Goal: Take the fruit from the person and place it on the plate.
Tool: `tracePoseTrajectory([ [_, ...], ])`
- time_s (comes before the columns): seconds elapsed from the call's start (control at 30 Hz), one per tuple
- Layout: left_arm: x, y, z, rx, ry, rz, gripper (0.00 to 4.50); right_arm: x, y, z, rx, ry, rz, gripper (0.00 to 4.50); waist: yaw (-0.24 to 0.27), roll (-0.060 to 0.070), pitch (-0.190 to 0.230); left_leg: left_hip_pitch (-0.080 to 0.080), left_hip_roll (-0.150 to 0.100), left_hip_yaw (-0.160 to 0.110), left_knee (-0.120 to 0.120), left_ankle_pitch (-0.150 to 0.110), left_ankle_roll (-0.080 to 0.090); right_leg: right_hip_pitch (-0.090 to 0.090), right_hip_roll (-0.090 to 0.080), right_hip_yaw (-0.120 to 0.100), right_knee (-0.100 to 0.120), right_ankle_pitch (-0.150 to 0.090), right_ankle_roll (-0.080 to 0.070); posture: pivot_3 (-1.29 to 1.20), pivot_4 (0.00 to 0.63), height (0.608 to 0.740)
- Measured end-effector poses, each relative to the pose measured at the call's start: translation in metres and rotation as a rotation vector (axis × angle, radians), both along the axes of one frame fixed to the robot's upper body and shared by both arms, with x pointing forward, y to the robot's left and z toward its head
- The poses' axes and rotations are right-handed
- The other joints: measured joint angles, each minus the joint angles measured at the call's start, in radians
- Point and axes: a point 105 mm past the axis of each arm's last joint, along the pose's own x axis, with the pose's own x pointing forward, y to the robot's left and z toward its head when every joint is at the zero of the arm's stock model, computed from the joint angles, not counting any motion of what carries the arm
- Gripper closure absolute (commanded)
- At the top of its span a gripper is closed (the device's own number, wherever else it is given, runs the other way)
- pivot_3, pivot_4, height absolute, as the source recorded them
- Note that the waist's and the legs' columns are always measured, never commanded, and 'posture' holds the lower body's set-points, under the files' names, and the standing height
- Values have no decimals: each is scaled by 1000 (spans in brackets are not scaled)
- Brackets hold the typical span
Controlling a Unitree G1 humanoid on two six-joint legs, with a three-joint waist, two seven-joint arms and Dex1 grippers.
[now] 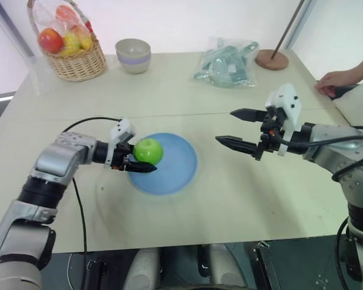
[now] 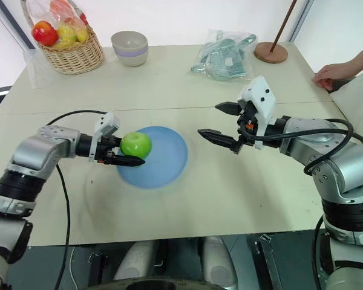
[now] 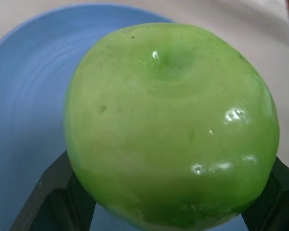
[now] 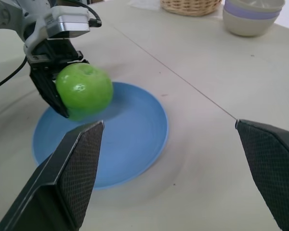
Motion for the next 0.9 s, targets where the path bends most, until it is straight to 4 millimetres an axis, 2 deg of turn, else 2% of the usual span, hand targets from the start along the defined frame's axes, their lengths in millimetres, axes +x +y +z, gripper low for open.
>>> tracePoseTrajectory([
  [0.03,4,-2,0,-11,-9,4,328,0,0,0,1,0,-4,0,0,0,0,0,0,0,0,0,0,0,0,0,0,0,0,0,150,740],
  [0.07,8,-4,0,-10,-19,10,16,0,1,0,6,-1,-4,0,2,0,0,0,0,0,1,0,0,0,0,0,0,0,0,0,150,740],
  [0.17,13,-1,-10,-4,-12,39,16,0,2,0,10,-4,-5,0,1,0,0,0,0,0,1,0,0,0,0,0,0,0,0,0,150,740],
  [0.47,20,-2,-7,-12,-19,41,16,-4,-1,-8,-27,26,12,0,2,0,0,0,0,0,1,0,0,0,-1,0,0,0,0,0,150,740],
  [0.53,22,-2,0,-27,-21,46,16,-10,1,-15,-53,57,48,0,1,0,0,0,0,0,1,0,0,0,0,0,0,0,0,0,150,740],
  [0.73,25,-11,40,-82,-98,13,16,-18,10,-25,-100,98,119,0,-1,0,0,-1,0,0,1,0,0,0,0,0,0,0,0,0,150,740],
  [0.9,21,-11,53,-94,-109,2,16,-15,10,-29,-113,99,112,0,-1,0,0,-1,0,-1,1,0,0,0,0,0,1,0,0,0,150,740],
])
